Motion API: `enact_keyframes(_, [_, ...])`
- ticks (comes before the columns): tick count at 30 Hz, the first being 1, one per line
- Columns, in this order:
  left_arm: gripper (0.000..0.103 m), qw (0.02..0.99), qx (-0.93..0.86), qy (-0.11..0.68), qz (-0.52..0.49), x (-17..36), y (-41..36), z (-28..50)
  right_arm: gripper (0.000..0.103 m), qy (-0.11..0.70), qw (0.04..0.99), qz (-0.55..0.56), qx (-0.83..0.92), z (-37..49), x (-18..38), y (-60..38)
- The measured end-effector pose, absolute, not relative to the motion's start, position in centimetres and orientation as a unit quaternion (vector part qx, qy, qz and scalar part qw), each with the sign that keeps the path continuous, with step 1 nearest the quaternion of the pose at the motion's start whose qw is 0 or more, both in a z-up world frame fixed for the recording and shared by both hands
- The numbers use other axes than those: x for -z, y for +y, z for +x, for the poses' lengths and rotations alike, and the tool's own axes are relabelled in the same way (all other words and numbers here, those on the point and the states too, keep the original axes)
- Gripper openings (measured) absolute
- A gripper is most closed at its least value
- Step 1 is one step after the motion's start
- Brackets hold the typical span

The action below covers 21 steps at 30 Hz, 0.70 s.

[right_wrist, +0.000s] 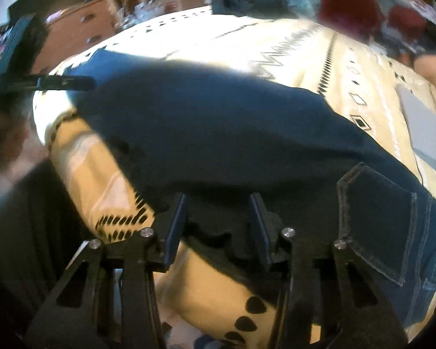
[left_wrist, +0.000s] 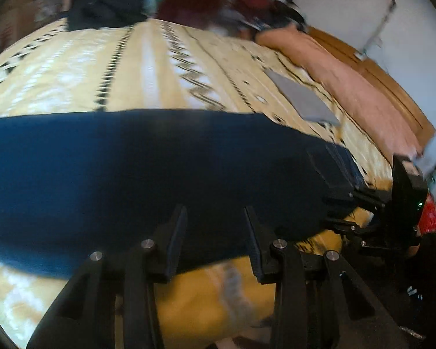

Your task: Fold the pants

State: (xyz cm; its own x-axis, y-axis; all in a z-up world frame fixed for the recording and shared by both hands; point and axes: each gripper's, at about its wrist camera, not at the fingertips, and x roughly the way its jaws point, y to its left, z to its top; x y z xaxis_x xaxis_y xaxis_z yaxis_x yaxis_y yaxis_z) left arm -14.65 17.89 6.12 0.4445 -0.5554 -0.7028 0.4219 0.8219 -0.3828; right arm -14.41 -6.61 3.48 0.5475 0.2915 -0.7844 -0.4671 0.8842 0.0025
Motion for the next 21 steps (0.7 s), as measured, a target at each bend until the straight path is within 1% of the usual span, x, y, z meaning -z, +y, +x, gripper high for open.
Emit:
enact_keyframes(3, [0.039, 0.844, 0.288, 0.442, -0.096, -6.1, 17.4, -14.0, 0.044, 0.402, 0.877, -0.12, -0.236, -15.0, -3.9, -5.1])
enact_keyframes(5, [0.039, 0.841, 0.284, 0.449, -0.102, -5.8, 17.6, -13.6, 0.043, 0.398, 0.876, -0.132, -0.236, -14.7, -3.2, -4.1])
enact_keyframes(7, [0.039, 0.833, 0.249, 0.488, -0.075, -4.1, 18.0, -12.8, 0.034, 0.429, 0.86, -0.154, -0.227, -14.1, -0.7, -3.4])
enact_keyframes(8, [0.035, 0.827, 0.231, 0.508, -0.068, -3.1, 18.7, -12.5, 0.034, 0.437, 0.856, -0.158, -0.228, -14.2, 0.1, -3.5])
enact_keyframes(9, [0.028, 0.822, 0.233, 0.513, -0.082, -2.8, 19.6, -12.6, 0.035, 0.429, 0.86, -0.155, -0.231, -14.7, 0.1, -3.9])
enact_keyframes(11, [0.025, 0.82, 0.233, 0.513, -0.105, -3.1, 21.2, -12.9, 0.035, 0.43, 0.859, -0.159, -0.23, -15.4, -0.5, -4.4])
enact_keyframes(13, [0.025, 0.832, 0.224, 0.497, -0.101, -4.2, 22.0, -13.5, 0.036, 0.419, 0.866, -0.153, -0.226, -15.9, -1.7, -4.7])
enact_keyframes(14, [0.027, 0.838, 0.217, 0.489, -0.103, -4.8, 22.1, -13.7, 0.035, 0.407, 0.872, -0.146, -0.229, -16.0, -2.5, -4.7])
enact_keyframes(15, [0.027, 0.84, 0.23, 0.478, -0.113, -5.5, 21.8, -13.8, 0.035, 0.386, 0.883, -0.134, -0.234, -16.1, -3.7, -4.3])
enact_keyframes(17, [0.029, 0.84, 0.258, 0.462, -0.12, -6.6, 20.4, -14.2, 0.035, 0.371, 0.888, -0.113, -0.248, -15.4, -4.5, -3.1])
enact_keyframes(18, [0.032, 0.838, 0.271, 0.458, -0.121, -6.8, 19.5, -14.2, 0.035, 0.369, 0.889, -0.1, -0.252, -14.8, -4.6, -2.4])
enact_keyframes(21, [0.033, 0.82, 0.29, 0.481, -0.11, -4.9, 16.4, -13.3, 0.033, 0.378, 0.885, -0.063, -0.263, -12.7, -3.8, -0.9])
